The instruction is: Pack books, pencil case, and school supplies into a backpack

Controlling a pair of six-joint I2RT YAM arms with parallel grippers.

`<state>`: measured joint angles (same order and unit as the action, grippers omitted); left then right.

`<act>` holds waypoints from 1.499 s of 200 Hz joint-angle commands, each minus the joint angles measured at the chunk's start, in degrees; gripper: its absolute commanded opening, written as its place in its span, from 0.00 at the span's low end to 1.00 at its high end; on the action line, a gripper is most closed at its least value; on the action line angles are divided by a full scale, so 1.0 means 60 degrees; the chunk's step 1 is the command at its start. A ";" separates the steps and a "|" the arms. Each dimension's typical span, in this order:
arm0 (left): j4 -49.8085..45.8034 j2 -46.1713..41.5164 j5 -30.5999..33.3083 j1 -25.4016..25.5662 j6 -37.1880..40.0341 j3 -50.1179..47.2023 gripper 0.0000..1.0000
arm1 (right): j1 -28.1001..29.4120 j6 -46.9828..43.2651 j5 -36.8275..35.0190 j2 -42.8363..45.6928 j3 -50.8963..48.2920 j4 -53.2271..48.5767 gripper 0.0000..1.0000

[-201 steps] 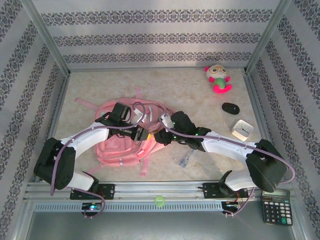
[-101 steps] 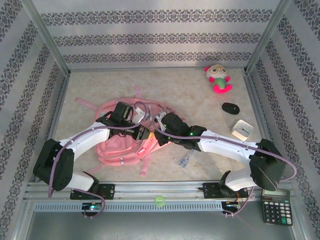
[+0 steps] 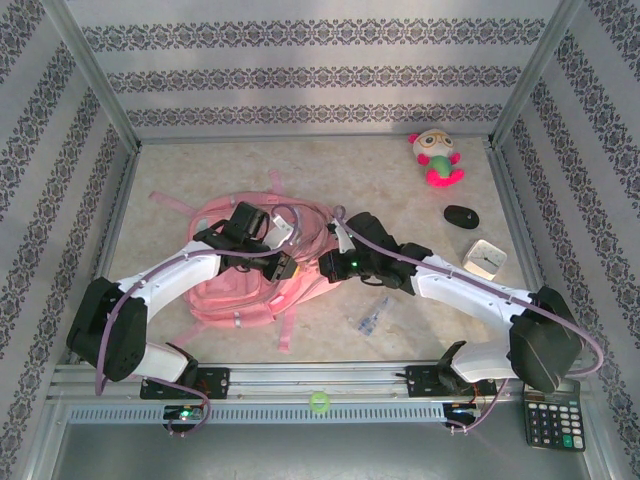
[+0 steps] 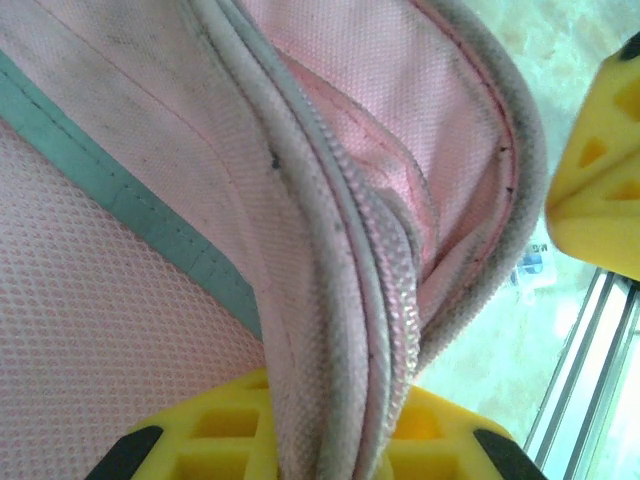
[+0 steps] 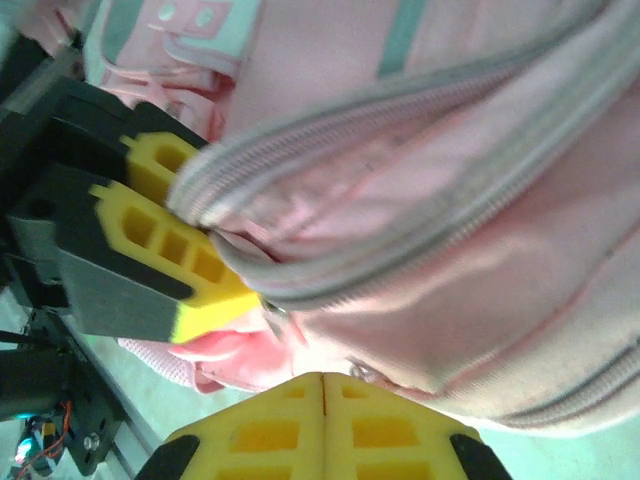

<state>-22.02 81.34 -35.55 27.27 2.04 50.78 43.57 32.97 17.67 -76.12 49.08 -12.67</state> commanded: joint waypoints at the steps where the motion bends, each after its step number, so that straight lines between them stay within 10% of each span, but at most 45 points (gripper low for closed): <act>1: -0.0372 -0.0163 0.0100 -0.0056 -0.0028 -0.0537 0.00 | -0.0142 0.1086 0.0925 0.0032 -0.0332 -0.0066 0.00; 64: 0.2122 -0.0203 -0.1721 0.0029 -0.3360 -0.1462 0.00 | 0.0444 0.0350 -0.0238 0.0789 -0.0413 0.0165 0.28; 123: 0.4300 -0.0150 -0.2670 0.0027 -0.6627 -0.2354 0.00 | 0.1342 0.1455 -0.1772 0.1444 -0.0602 0.0265 0.28; 258: 0.3478 0.0343 -0.3073 0.0035 -0.6626 -0.1876 0.00 | 0.0879 0.1676 -0.2615 -0.1046 0.0756 0.0464 0.33; 300: 0.3133 0.0309 -0.3015 0.0029 -0.6367 -0.1730 0.00 | 0.0964 0.1839 -0.4483 -0.1189 0.1065 -0.1325 0.20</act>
<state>4.34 82.30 -49.50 26.89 -33.89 39.81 49.67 43.29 2.61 -82.61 53.63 -15.20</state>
